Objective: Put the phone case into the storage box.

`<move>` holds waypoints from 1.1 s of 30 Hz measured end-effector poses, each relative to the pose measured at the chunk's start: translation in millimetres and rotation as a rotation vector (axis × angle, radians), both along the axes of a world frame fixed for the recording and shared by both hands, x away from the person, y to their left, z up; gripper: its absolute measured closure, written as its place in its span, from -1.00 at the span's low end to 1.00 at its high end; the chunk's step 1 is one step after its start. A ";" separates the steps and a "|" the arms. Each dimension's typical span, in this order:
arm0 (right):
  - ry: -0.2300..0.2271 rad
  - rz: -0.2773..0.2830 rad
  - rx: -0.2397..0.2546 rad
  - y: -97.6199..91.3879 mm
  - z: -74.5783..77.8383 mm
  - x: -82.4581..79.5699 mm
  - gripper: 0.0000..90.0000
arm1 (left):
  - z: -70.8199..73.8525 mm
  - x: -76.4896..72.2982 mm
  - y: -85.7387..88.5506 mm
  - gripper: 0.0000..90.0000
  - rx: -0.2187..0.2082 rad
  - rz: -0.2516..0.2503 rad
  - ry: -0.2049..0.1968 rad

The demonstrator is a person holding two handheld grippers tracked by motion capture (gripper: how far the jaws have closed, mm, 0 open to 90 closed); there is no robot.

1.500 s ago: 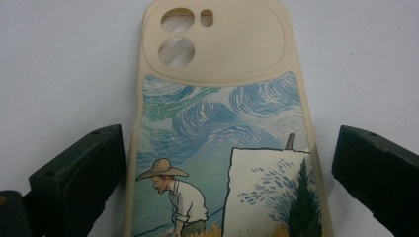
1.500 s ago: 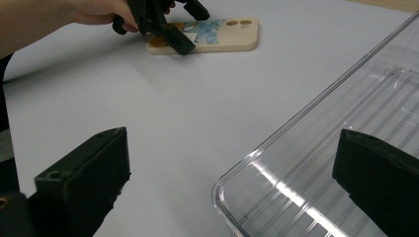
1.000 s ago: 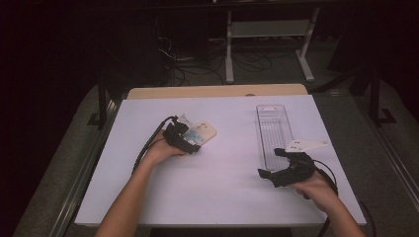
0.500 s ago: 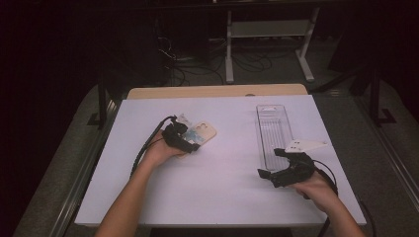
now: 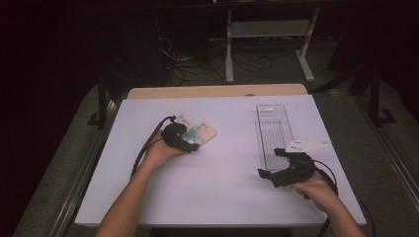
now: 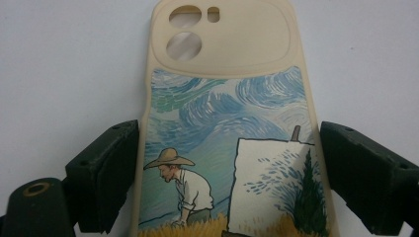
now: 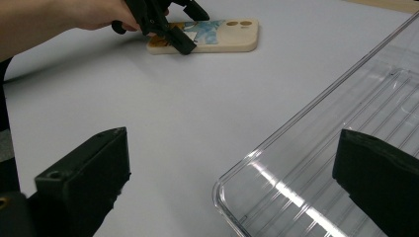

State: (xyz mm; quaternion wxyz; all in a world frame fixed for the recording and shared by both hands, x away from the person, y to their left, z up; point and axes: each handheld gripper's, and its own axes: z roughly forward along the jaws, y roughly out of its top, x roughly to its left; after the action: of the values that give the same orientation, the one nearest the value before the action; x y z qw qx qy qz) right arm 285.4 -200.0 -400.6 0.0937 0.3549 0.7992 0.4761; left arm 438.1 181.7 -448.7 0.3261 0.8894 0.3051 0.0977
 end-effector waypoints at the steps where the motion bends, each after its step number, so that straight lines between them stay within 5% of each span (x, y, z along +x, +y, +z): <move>1: -0.003 -0.001 0.000 -0.1 -0.1 0.2 -0.99 | 0.2 -0.3 -0.2 -0.75 0.000 0.000 0.001; 7: -0.003 0.000 0.001 -0.4 0.0 0.1 -0.98 | 2.6 -0.9 -0.2 -0.75 0.022 -0.026 -0.001; 33: -0.008 -0.002 0.004 -2.0 0.5 0.9 -0.98 | 45.8 -16.8 -2.6 -0.75 -0.014 -0.113 -0.005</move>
State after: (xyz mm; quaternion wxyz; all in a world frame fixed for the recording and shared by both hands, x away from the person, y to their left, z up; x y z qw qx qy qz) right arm 286.2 -202.1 -400.1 0.0967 0.3538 0.7975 0.4791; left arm 421.2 179.0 -402.9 0.3382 0.9027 0.2542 0.0790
